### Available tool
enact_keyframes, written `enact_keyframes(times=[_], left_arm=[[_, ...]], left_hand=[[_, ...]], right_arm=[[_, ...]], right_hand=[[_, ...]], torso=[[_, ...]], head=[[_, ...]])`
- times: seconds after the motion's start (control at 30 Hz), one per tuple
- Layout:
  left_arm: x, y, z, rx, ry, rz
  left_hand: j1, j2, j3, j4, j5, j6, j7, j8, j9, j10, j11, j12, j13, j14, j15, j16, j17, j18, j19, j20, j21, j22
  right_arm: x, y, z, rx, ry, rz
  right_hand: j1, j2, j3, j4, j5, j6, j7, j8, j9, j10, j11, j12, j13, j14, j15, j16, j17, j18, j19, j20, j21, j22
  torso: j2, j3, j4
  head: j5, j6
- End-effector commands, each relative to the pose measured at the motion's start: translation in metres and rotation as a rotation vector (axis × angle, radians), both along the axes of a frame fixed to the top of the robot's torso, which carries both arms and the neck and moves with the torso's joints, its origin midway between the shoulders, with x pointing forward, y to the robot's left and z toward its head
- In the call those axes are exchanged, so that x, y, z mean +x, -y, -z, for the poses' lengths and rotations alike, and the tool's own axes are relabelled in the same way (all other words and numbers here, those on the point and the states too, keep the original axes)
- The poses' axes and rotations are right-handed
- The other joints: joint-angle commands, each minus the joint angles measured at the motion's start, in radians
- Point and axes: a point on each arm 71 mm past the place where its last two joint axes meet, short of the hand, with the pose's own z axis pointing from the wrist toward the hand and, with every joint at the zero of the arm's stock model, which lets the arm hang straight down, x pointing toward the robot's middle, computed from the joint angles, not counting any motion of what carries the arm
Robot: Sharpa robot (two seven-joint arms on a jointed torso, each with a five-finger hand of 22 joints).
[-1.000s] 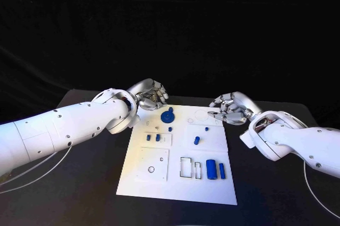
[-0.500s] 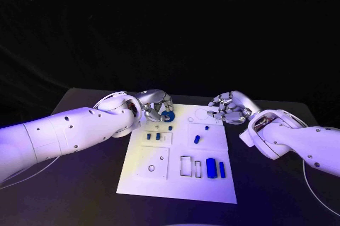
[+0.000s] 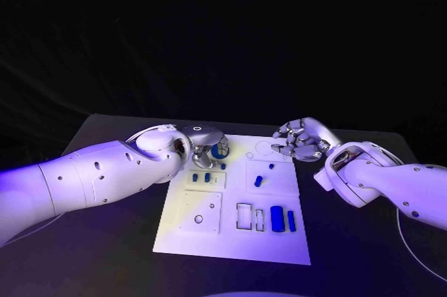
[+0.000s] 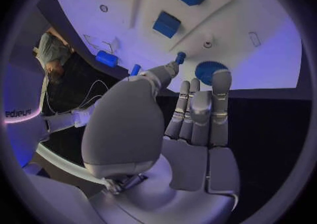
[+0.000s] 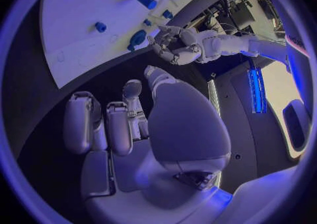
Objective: Assemble the parts on the task board
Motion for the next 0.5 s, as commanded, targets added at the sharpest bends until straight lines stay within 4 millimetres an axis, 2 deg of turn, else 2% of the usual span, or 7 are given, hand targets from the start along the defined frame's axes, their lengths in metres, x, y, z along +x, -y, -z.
enact_keyframes(times=[0.03,0.33,0.5], left_arm=[[-0.0025,0.0048,0.0045,0.055,0.000,0.024],[-0.0038,0.0122,0.0098,0.042,-0.007,0.037],[-0.0034,0.0137,0.0110,0.042,-0.011,0.040]], left_hand=[[0.000,0.006,0.002,0.001,0.002,0.017,0.001,-0.011,-0.003,0.020,0.000,-0.010,-0.004,0.015,0.000,0.015,0.014,-0.016,0.018,-0.001,0.022,0.027],[0.010,0.007,0.053,-0.001,0.002,0.060,-0.009,-0.032,-0.010,0.075,-0.010,-0.039,-0.020,0.052,-0.009,0.051,0.060,-0.030,0.064,-0.006,0.092,0.115],[0.011,0.008,0.069,-0.005,0.001,0.072,-0.018,-0.036,-0.010,0.095,-0.019,-0.046,-0.023,0.059,-0.016,0.056,0.064,-0.031,0.067,-0.010,0.102,0.126]], right_arm=[[-0.0006,-0.0019,-0.0001,-0.009,0.007,-0.016],[-0.0007,-0.0024,-0.0001,-0.008,0.007,-0.017],[-0.0007,-0.0021,-0.0001,-0.008,0.007,-0.016]], right_hand=[[-0.007,-0.004,0.003,0.004,0.004,-0.001,-0.001,0.003,-0.001,-0.007,-0.002,-0.006,-0.002,0.039,-0.006,-0.006,0.000,0.014,-0.008,-0.002,-0.004,0.086],[-0.011,-0.004,0.004,0.006,0.007,-0.001,-0.001,0.003,-0.002,-0.006,-0.002,-0.007,-0.004,0.039,-0.006,-0.007,-0.002,0.014,-0.009,-0.002,-0.006,0.085],[-0.011,-0.004,0.004,0.006,0.007,-0.001,-0.001,0.003,-0.002,-0.006,-0.002,-0.007,-0.004,0.039,-0.006,-0.007,-0.002,0.014,-0.009,-0.002,-0.006,0.085]], torso=[[0.000,-0.0006,0.0000],[0.000,-0.0002,0.0002],[0.000,0.0006,0.0002]], head=[[0.000,-0.002],[-0.003,-0.007],[-0.004,-0.009]])
